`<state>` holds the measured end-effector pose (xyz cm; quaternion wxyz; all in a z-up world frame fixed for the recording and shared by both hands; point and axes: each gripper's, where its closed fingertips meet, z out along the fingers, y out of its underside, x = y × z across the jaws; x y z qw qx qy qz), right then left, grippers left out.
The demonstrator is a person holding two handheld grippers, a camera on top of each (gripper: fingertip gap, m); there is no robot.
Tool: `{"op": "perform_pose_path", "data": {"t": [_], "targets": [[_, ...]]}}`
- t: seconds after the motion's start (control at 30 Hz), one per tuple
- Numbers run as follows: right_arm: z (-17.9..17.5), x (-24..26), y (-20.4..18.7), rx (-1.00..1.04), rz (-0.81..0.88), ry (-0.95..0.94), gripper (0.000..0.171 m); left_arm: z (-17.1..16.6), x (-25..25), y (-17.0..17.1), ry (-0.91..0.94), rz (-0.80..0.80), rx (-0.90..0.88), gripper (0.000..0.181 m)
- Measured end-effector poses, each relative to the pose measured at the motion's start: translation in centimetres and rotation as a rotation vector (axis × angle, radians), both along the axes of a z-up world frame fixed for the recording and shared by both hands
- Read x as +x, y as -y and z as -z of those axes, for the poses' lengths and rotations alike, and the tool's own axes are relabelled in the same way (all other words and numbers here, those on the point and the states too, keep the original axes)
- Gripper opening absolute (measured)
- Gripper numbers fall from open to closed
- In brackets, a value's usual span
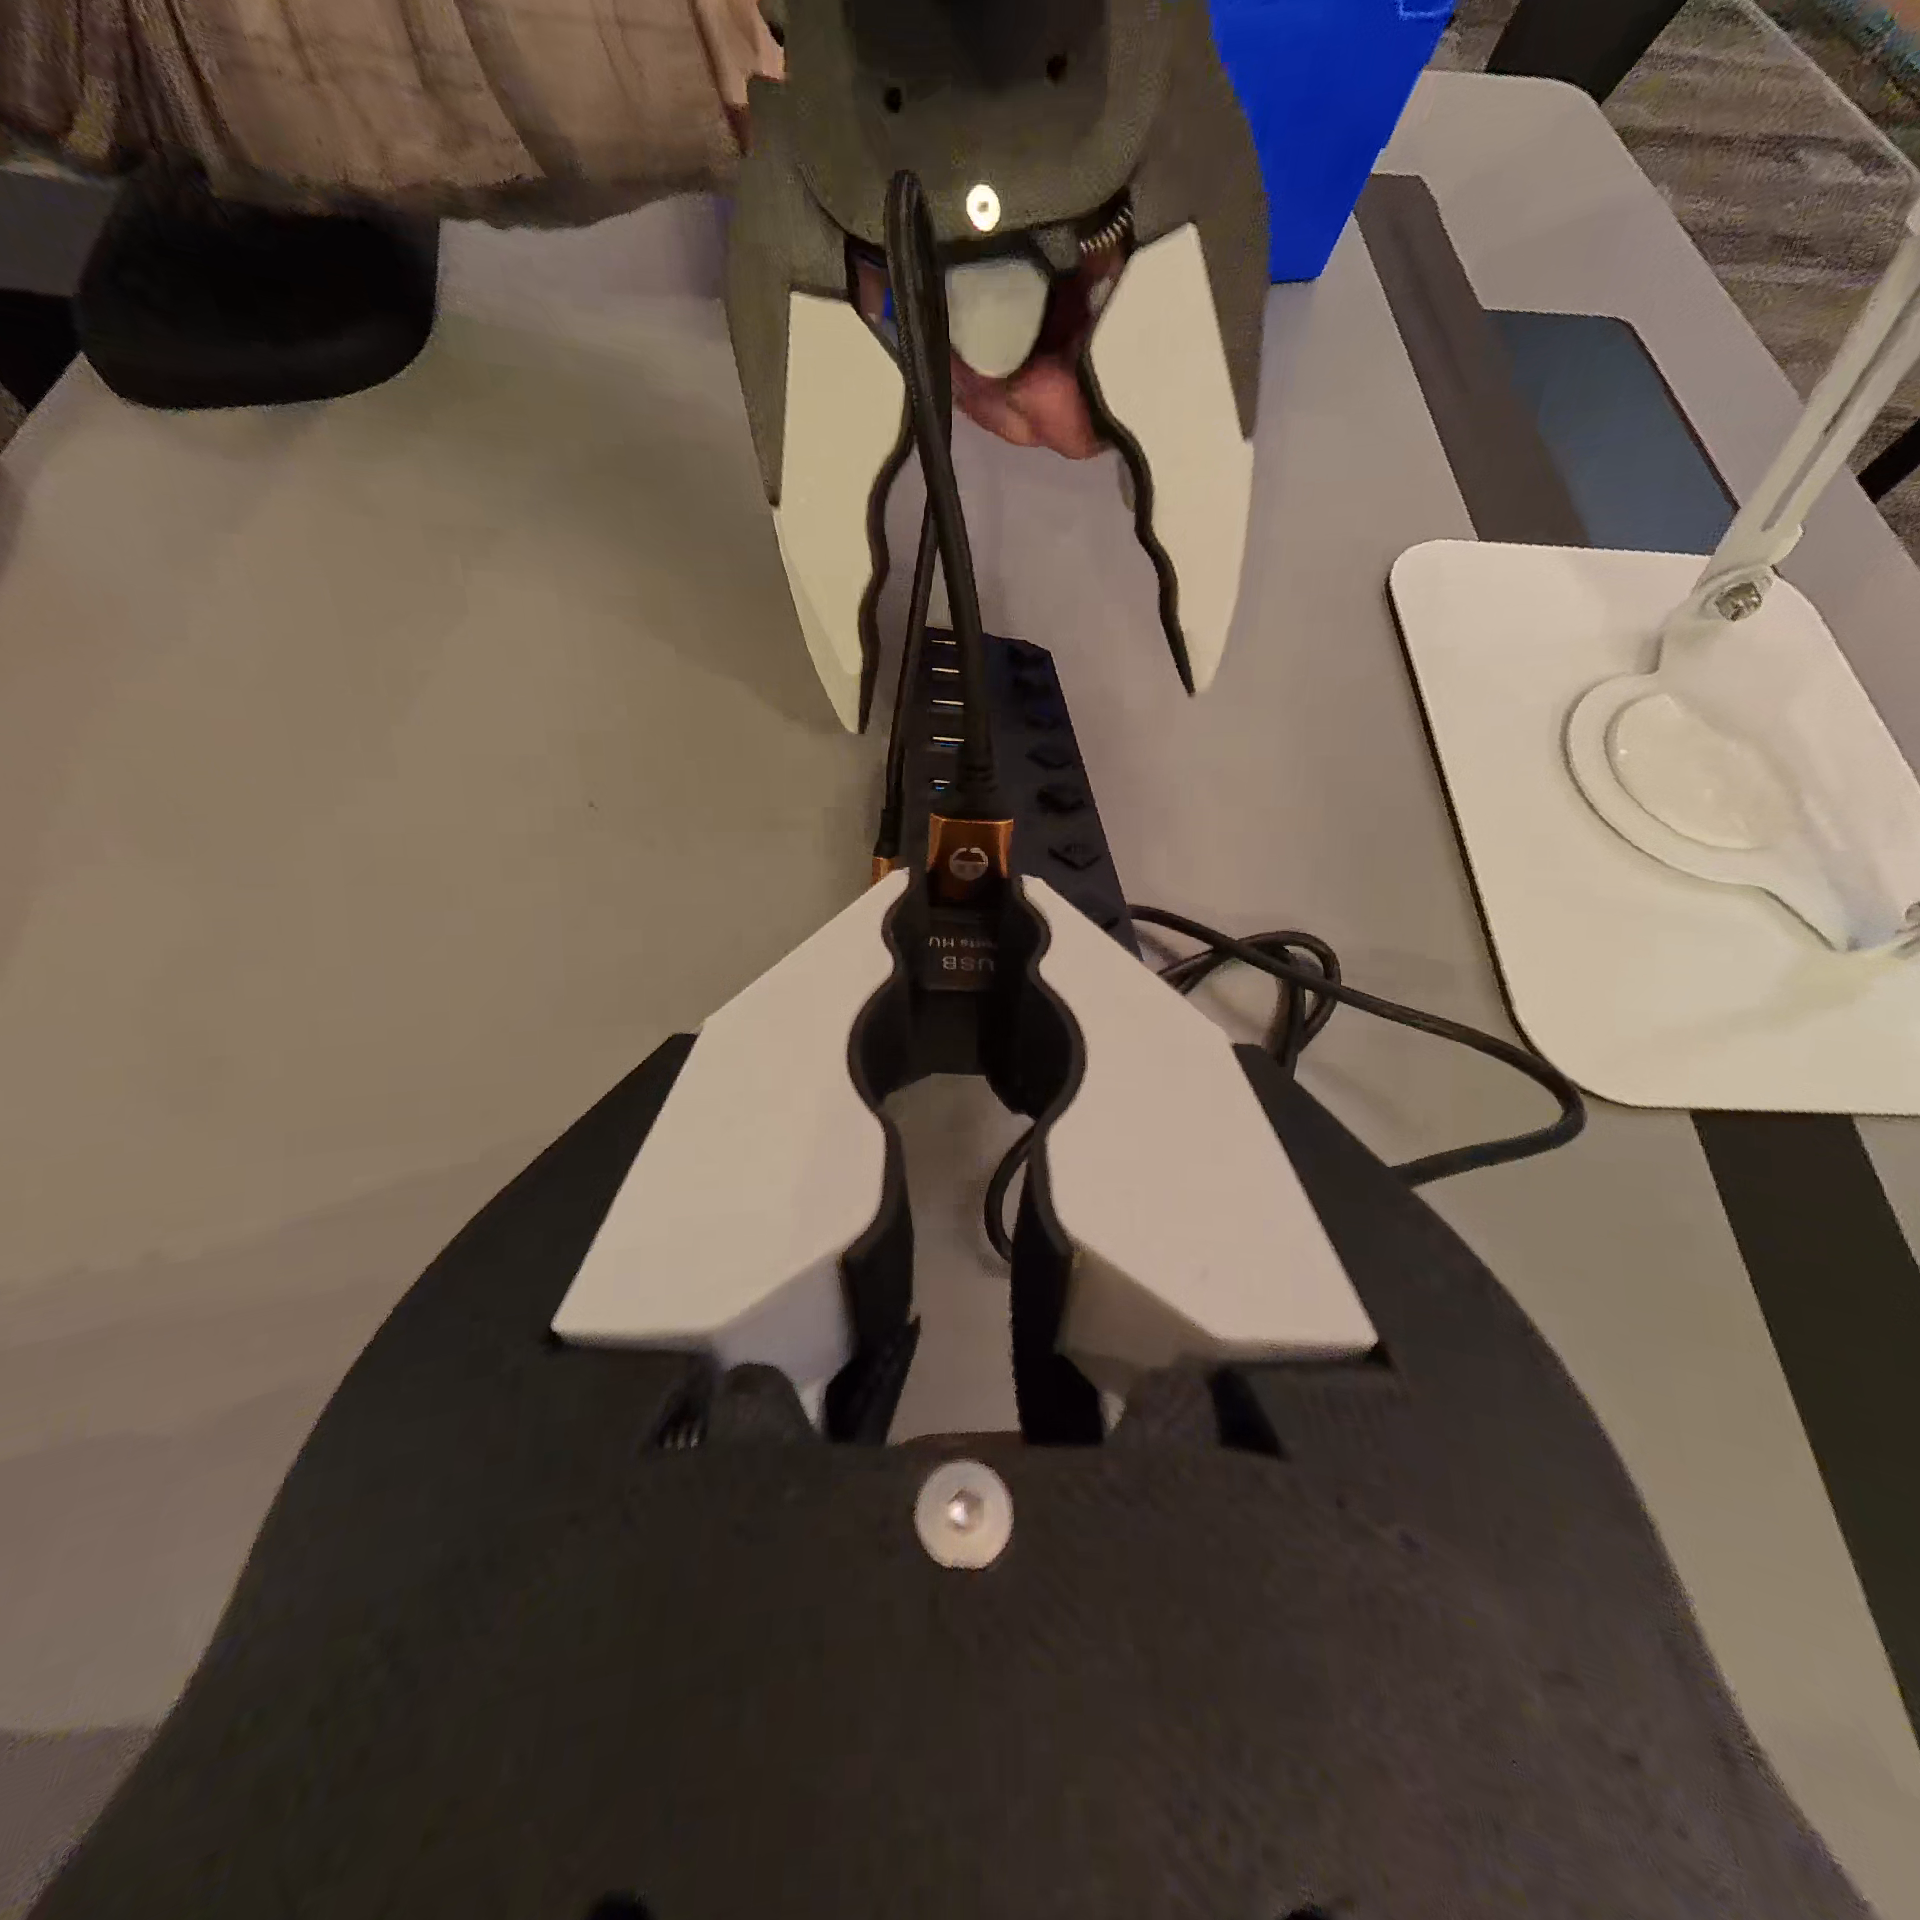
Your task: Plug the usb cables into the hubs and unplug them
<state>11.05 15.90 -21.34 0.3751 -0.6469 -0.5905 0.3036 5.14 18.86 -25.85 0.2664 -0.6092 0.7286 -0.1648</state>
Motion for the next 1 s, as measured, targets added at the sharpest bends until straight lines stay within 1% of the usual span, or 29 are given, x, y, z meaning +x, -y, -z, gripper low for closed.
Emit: {"op": "perform_pose_path", "data": {"t": [0.03, 0.13, 0.17, 0.23, 0.27, 0.3, 0.33, 0.4, 0.43, 0.5, 0.53, 0.6, 0.63, 0.67, 0.7, 0.73, 0.77, 0.8, 0.83, 0.87, 0.93, 0.97, 1.0], "targets": [[-0.1, -0.2, 0.1, 0.008, -0.004, 0.012, 0.010, 0.2, 0.3, 0.2, -0.038, 0.029, -0.003, 0.088], [-0.7, -0.5, 0.4, 0.024, -0.008, 0.035, 0.010, 0.1, 0.3, 0.5, -0.125, 0.127, 0.013, 0.080], [-0.8, -0.4, 0.4, 0.026, -0.005, 0.035, 0.010, -0.3, 0.1, 0.5, -0.128, 0.140, -0.007, 0.078], [-0.9, -0.3, 0.3, 0.030, -0.001, 0.033, 0.010, -1.4, -1.3, 0.7, -0.162, 0.164, -0.109, 0.071], [-0.9, -0.2, 0.3, 0.032, -0.001, 0.033, 0.010, -2.4, -1.7, 0.2, -0.146, 0.159, -0.126, 0.070], [-0.9, -0.2, 0.2, 0.033, -0.001, 0.033, 0.010, -3.6, -1.9, -1.1, -0.118, 0.127, -0.105, 0.061], [-1.0, -0.2, 0.2, 0.035, -0.002, 0.033, 0.010, -4.5, -2.3, -2.2, -0.108, 0.100, -0.097, 0.057], [-1.0, -0.4, 0.3, 0.038, -0.005, 0.034, 0.010, -5.9, -2.1, -4.9, -0.060, 0.032, -0.031, 0.056], [-1.0, -0.5, 0.3, 0.039, -0.007, 0.036, 0.010, -5.7, -1.7, -5.0, -0.054, 0.042, -0.032, 0.061], [-1.0, -0.6, 0.3, 0.039, -0.008, 0.037, 0.011, -4.5, -0.4, -6.2, -0.048, 0.041, 0.073, 0.068], [-0.9, -0.6, 0.4, 0.037, -0.009, 0.036, 0.010, -3.7, 0.1, -6.5, -0.045, 0.044, 0.076, 0.064], [-0.7, -0.6, 0.4, 0.034, -0.006, 0.037, 0.010, -2.6, 0.5, -7.9, -0.033, -0.005, 0.064, 0.059], [-0.7, -0.6, 0.3, 0.034, -0.003, 0.039, 0.010, -2.0, 0.7, -7.4, -0.029, 0.002, 0.006, 0.062], [-0.7, -0.6, 0.3, 0.035, -0.001, 0.039, 0.010, -1.3, 0.8, -6.5, -0.042, 0.019, -0.046, 0.069], [-0.7, -0.6, 0.2, 0.033, 0.001, 0.039, 0.010, -0.9, 1.0, -5.2, -0.053, 0.053, -0.072, 0.072], [-0.6, -0.5, 0.3, 0.027, -0.004, 0.038, 0.010, -0.8, 1.2, -4.1, -0.054, 0.078, -0.077, 0.060], [-0.6, -0.6, 0.5, 0.017, -0.016, 0.032, 0.011, -0.8, 1.5, -3.2, -0.050, 0.094, -0.066, 0.061], [-0.7, -0.6, 0.5, 0.014, -0.019, 0.020, 0.010, -1.0, 1.6, -2.5, -0.042, 0.112, -0.055, 0.067], [-0.8, -0.5, 0.2, 0.021, -0.009, 0.012, 0.008, -1.2, 1.5, -2.0, -0.030, 0.130, -0.063, 0.081], [-1.0, -0.5, 0.0, 0.028, 0.001, 0.004, 0.000, -1.9, 1.5, -2.1, 0.006, 0.110, -0.089, 0.088], [-1.4, -0.6, 0.2, 0.019, -0.008, -0.026, 0.000, -3.3, 1.5, -2.1, 0.090, 0.079, -0.158, 0.090], [-1.1, -0.6, 0.3, 0.022, -0.005, -0.003, 0.000, -3.3, 1.5, -1.6, 0.098, 0.085, -0.159, 0.090], [-0.6, -0.5, 0.2, 0.029, -0.001, 0.031, 0.000, -2.7, 1.5, -0.5, 0.076, 0.108, -0.179, 0.092]]}}
